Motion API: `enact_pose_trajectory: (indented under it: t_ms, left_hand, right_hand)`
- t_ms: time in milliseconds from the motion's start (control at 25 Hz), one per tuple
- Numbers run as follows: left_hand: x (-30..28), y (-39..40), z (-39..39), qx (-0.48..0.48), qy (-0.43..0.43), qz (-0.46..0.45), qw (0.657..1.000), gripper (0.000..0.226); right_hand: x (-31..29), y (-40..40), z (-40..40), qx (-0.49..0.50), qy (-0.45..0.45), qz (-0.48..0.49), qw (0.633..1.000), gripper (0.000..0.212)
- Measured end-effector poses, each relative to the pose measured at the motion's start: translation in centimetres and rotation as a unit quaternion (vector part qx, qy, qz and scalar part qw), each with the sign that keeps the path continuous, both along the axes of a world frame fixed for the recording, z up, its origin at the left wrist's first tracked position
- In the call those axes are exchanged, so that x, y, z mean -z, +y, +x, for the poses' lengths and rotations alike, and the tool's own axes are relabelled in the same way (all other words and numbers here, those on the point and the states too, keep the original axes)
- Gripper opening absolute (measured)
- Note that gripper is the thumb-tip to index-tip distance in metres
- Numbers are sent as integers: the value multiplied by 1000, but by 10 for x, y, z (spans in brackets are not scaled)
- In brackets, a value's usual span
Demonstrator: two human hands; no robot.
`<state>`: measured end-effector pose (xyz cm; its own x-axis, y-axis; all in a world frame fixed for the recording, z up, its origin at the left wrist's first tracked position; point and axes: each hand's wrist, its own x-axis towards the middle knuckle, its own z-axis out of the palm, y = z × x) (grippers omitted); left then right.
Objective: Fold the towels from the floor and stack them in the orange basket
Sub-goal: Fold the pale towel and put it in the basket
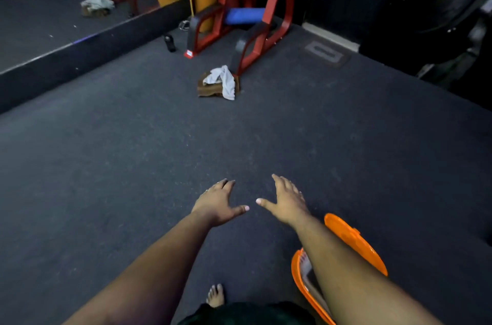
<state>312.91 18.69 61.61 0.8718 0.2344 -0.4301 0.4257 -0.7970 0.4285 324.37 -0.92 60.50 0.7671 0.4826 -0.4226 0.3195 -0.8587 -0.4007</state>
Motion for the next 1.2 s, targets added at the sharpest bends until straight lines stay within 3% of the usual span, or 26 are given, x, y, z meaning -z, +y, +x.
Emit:
enact_pose_trajectory:
  t_ms: [280,760,1200]
  left_hand:
    - [-8,125,79,-28,-11,1,1000,101]
    - [18,315,303,-99,13,-37,994,102]
    - [83,538,529,-55,80,-69,993,102]
  right_hand:
    - [-3,121,87,-16,1,9,1000,99]
    - [30,315,326,-40,57,-5,998,97]
    - [68,510,555,-42,74,-62,994,92]
